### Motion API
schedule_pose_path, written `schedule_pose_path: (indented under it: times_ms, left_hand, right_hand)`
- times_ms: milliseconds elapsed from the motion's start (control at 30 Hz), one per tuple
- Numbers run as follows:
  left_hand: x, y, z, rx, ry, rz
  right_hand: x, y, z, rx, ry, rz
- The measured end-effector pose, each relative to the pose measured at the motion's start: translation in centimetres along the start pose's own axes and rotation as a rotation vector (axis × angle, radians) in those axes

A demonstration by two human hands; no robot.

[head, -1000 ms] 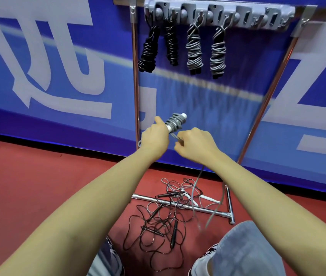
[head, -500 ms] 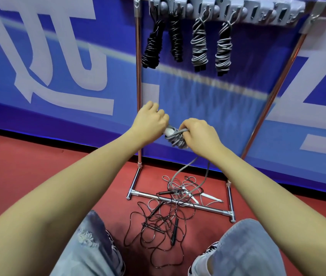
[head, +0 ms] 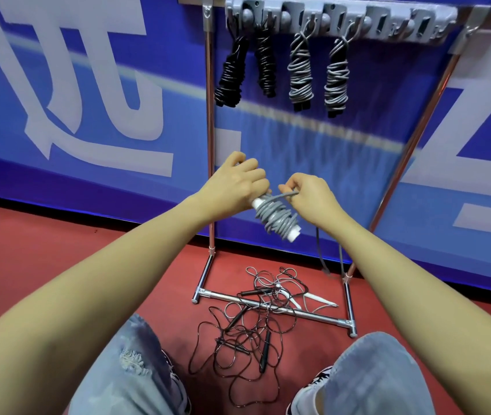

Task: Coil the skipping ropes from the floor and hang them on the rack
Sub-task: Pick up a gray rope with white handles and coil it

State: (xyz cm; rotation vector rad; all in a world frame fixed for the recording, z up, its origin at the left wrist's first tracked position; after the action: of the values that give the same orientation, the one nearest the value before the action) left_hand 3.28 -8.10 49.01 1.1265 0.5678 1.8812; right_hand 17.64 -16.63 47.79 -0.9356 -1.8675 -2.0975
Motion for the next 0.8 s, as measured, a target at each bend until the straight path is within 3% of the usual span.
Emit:
schedule_pose_path:
  times_ms: [100,233,333,533,800]
  left_hand:
    - [-0.3,0.7,0.5,-0.002,0.182,-0.258]
    - [-1.3,1.1,0.7,0.126,0.641,-0.706]
    - [-2.0,1.1,1.2,0.174,0.848,-0.782]
    - [-1.7,-0.3,2.0,0.478,0.862,-0.561]
    - [-1.7,-1.2,2.0,0.799,0.631,-0.105]
  right_hand:
    - [0.0,0.1,-0.2,-0.002,0.033,0.017]
    - [0.6,0.2,-0.7,-0.078,-0.026,-0.074]
    - [1.1,-0.2,-1.2,-0.080,-0.005,-0.134]
    - [1.2,-0.9,-1.6,0.063,-0.041,-0.203]
    - [1.9,-2.0,-2.7,0.093,0.097,-0.453]
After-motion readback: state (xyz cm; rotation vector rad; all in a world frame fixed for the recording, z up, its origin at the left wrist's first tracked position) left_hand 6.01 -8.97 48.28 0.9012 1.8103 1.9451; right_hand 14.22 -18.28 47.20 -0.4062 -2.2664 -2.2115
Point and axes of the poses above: each hand's wrist, its own z-axis towards the middle knuckle, its own y-axis out of the back of the hand, x = y × z, the point moved 2 cm from there along z, towards the middle knuckle, and after that the axes turned 14 degrees about x, right-handed, at the moved point
